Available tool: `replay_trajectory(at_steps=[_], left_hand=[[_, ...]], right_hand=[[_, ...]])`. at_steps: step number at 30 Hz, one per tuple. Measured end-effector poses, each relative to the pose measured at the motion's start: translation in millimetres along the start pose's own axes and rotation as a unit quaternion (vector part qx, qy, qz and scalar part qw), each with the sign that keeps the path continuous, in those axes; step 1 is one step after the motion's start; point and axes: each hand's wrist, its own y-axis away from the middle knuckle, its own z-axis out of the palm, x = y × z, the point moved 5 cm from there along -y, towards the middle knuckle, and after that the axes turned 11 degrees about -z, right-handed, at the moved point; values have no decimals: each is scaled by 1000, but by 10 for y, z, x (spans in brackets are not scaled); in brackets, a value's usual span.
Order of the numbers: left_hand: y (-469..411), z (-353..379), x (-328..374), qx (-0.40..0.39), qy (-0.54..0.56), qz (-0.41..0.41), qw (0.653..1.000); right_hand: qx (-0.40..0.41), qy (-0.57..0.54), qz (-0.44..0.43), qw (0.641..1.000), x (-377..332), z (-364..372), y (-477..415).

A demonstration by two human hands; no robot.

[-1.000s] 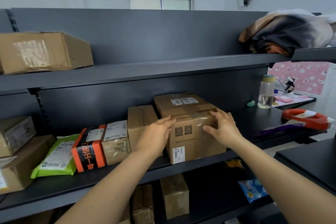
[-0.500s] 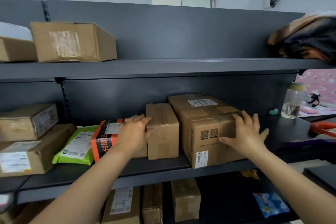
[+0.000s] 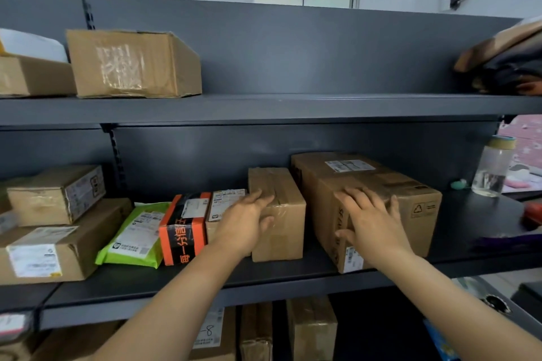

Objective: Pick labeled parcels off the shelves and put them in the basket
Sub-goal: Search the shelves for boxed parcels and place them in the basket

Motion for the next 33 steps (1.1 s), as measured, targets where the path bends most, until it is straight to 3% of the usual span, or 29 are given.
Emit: replay_trajectory(at_steps=[6, 10, 21, 27, 29, 33], left_hand=[[247, -48, 46, 55, 61, 22, 996], [416, -59, 137, 85, 71, -5, 994], [152, 203, 493, 9, -64, -123, 990], [68, 223, 604, 32, 8, -163, 986], [35, 163, 517, 35, 83, -183, 979], [-35, 86, 186, 36, 282, -241, 928]], right_hand=[[13, 20, 32, 999, 175, 27, 33], [13, 27, 41, 999, 145, 34, 24], [-18, 12, 41, 999, 123, -17, 2], [-14, 30, 31, 999, 143, -53, 43], [-14, 29, 33, 999, 148, -50, 52], [-11, 33, 40, 999, 124, -50, 40]])
